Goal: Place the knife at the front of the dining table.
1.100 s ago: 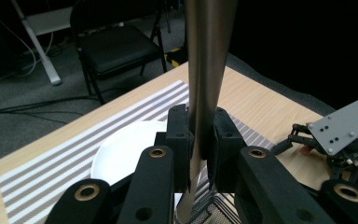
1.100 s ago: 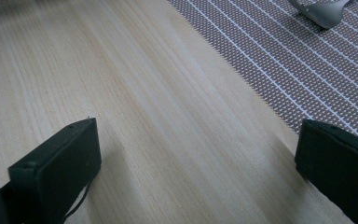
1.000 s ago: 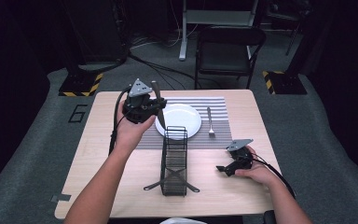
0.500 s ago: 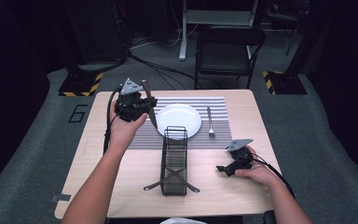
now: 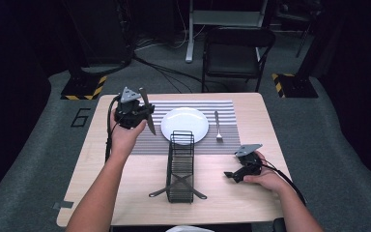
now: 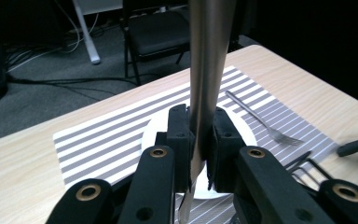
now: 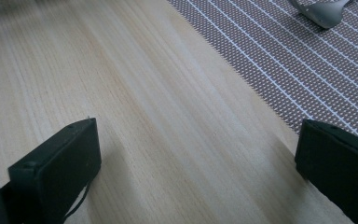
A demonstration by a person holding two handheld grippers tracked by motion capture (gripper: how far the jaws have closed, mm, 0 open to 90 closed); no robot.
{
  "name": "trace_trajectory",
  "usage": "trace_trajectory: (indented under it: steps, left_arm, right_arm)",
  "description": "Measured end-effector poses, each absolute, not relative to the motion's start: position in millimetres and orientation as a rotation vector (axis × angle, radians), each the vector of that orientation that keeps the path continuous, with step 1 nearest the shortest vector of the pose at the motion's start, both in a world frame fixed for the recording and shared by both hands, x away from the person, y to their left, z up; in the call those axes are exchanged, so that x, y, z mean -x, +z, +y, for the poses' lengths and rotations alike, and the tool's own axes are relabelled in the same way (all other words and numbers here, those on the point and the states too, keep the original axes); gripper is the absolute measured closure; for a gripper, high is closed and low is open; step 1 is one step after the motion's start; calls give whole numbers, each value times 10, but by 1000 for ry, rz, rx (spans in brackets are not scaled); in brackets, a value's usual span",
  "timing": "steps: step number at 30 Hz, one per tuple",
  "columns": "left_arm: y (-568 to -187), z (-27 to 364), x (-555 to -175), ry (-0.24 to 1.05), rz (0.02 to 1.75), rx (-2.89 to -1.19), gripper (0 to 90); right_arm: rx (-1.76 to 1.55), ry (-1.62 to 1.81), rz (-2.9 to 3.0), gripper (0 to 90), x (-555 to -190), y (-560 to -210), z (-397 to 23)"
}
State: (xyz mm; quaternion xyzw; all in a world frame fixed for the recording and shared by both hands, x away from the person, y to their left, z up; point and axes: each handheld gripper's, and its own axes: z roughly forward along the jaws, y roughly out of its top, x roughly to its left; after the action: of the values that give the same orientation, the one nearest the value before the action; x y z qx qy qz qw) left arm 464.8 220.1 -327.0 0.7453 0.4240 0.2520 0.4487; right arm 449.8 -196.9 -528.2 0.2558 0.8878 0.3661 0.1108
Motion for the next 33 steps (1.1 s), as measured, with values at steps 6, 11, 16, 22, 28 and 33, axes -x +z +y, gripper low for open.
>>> trace_trajectory:
  steps: [6,11,16,22,28,33]
  left_arm:
    - [-3400,2307,-4683,667,1097,-1818,815]
    - [-3540,2415,-4727,665,1150,-1807,815]
    - [-3657,2466,-4748,677,1172,-1796,817]
    - [-3785,2480,-4780,670,1199,-1812,818]
    - [-3878,2477,-4812,667,1213,-1828,819]
    - [-3958,2464,-4847,660,1219,-1840,820]
  right_arm:
    - [-755,1075,2609,0,-4496,-5282,-1968]
    - [-748,1075,2608,0,-4499,-5282,-1969]
    - [-756,1075,2609,0,-4496,-5282,-1968]
    - [-755,1075,2609,0,-4496,-5282,-1968]
    - [-755,1075,2608,0,-4496,-5282,-1968]
    - [-755,1075,2609,0,-4496,-5282,-1968]
